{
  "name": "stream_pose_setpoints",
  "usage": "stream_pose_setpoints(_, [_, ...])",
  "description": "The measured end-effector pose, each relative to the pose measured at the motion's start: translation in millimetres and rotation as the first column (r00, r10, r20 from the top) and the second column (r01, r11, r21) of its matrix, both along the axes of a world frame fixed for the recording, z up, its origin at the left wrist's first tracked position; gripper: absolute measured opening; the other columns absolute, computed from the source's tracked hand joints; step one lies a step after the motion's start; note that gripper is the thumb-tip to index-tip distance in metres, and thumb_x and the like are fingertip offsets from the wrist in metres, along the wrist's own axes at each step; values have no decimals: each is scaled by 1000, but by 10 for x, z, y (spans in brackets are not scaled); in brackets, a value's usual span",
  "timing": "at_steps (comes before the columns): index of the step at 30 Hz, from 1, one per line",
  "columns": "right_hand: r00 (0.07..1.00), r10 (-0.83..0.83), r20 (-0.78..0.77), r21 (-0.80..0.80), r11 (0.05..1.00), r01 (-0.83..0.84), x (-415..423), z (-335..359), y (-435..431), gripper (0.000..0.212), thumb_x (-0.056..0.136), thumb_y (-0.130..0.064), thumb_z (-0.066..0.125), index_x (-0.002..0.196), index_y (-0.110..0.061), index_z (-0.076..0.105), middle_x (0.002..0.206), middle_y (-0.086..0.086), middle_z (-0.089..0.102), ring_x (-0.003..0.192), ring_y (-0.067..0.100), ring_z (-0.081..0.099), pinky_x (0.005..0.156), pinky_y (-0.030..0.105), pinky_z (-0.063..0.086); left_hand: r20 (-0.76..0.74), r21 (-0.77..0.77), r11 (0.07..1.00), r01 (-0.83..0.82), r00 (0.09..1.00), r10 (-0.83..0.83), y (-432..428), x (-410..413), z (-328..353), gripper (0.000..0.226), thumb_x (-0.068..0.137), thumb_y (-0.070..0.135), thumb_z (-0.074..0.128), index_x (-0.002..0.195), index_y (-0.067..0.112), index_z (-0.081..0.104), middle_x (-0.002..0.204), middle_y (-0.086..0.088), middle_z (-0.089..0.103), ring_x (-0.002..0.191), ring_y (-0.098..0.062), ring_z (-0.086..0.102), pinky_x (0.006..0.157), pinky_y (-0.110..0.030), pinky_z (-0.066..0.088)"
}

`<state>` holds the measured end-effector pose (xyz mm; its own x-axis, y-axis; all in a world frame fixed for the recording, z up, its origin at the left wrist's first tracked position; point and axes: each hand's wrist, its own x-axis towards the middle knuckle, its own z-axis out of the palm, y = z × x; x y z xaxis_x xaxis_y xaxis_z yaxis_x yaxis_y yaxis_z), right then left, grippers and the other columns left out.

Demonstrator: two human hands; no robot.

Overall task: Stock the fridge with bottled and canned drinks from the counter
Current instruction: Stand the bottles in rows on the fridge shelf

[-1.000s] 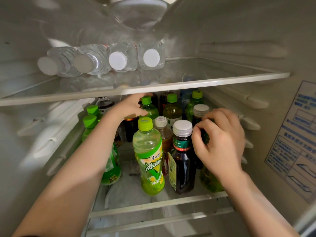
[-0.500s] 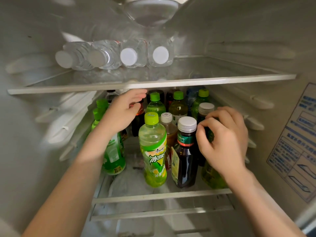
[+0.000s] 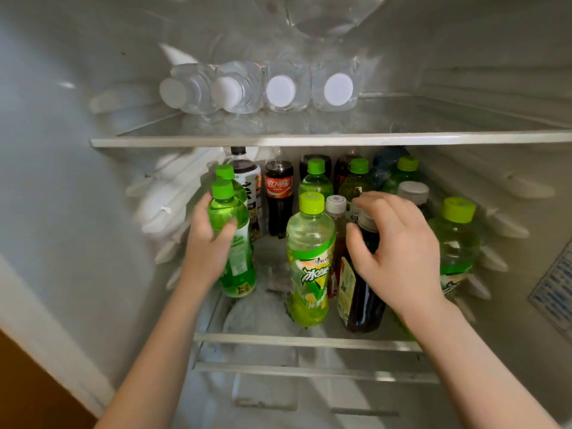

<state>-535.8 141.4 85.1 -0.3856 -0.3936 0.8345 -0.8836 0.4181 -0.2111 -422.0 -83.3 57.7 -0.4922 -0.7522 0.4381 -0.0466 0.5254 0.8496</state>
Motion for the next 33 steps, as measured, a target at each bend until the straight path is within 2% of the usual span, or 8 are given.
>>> stream_pose_setpoints(3, [999, 3, 37, -1, 1000, -3, 4, -59, -45, 25, 84, -19, 64, 105, -6, 64, 106, 8, 64, 102, 28, 57, 90, 24, 35, 53, -159, 986, -41, 997, 50, 13, 38, -58, 59, 89, 21, 62, 141, 8, 36, 135, -11, 48, 124, -26, 48, 106, -46, 39])
stream_pose_setpoints(6, [997, 14, 73, -52, 999, -10, 15, -56, -73, 23, 85, -22, 61, 102, -7, 65, 103, 7, 64, 100, 25, 57, 89, 21, 33, 63, -271, 961, -50, 996, 69, 60, 39, -50, 60, 84, 28, 69, 133, 5, 43, 126, -12, 50, 117, -24, 49, 98, -35, 40])
stream_pose_setpoints(10, [993, 7, 116, -85, 996, 3, 51, -71, -104, 23, 85, -22, 59, 102, -8, 65, 103, 5, 64, 102, 25, 57, 88, 19, 32, 55, -253, 967, -33, 997, 49, 102, -77, -37, 58, 83, 29, 70, 130, 7, 44, 126, -9, 50, 117, -18, 48, 96, -27, 35])
stream_pose_setpoints(15, [994, -11, 110, -68, 998, 18, 45, -95, -111, 26, 84, -26, 60, 104, -9, 64, 106, 4, 63, 105, 25, 55, 89, 17, 29, 0, -284, 959, -14, 1000, 14, 149, -369, -53, 58, 82, 31, 72, 128, 5, 47, 120, -9, 52, 71, -1, 52, 74, -13, 37])
stream_pose_setpoints(20, [996, -39, 77, -68, 997, 45, 19, -116, -124, 24, 83, -21, 59, 104, -10, 63, 105, 4, 63, 103, 26, 55, 86, 16, 29, -57, -256, 962, -93, 995, 81, 165, -661, -94, 68, 82, 36, 71, 135, 5, 41, 132, -10, 49, 118, -15, 47, 92, -9, 27])
stream_pose_setpoints(24, [998, -41, 42, -74, 996, 44, 2, -138, -131, 23, 82, -17, 59, 103, -10, 62, 105, 4, 63, 103, 25, 55, 87, 17, 30, -124, -81, 993, 90, 987, -100, 160, -680, -290, 87, 80, 36, 73, 147, 15, 23, 149, -4, 35, 136, -13, 34, 113, -30, 30])
stream_pose_setpoints(27, [999, -44, 28, -81, 996, 46, -9, -154, -145, 22, 81, -14, 59, 102, -9, 63, 105, 4, 63, 103, 25, 55, 88, 17, 31, -140, 59, 974, 221, 967, -211, 113, -642, -536, 95, 80, 19, 75, 150, 17, 11, 151, -4, 32, 138, -15, 34, 115, -40, 31])
stream_pose_setpoints(33, [998, -56, 8, -105, 993, 56, -27, -184, -171, 22, 81, -11, 58, 102, -8, 63, 104, 5, 63, 101, 25, 56, 89, 16, 31, -38, 28, 978, 205, 978, -204, 33, -678, -808, 75, 78, 5, 75, 140, 7, 33, 135, -7, 50, 128, -20, 47, 109, -40, 39])
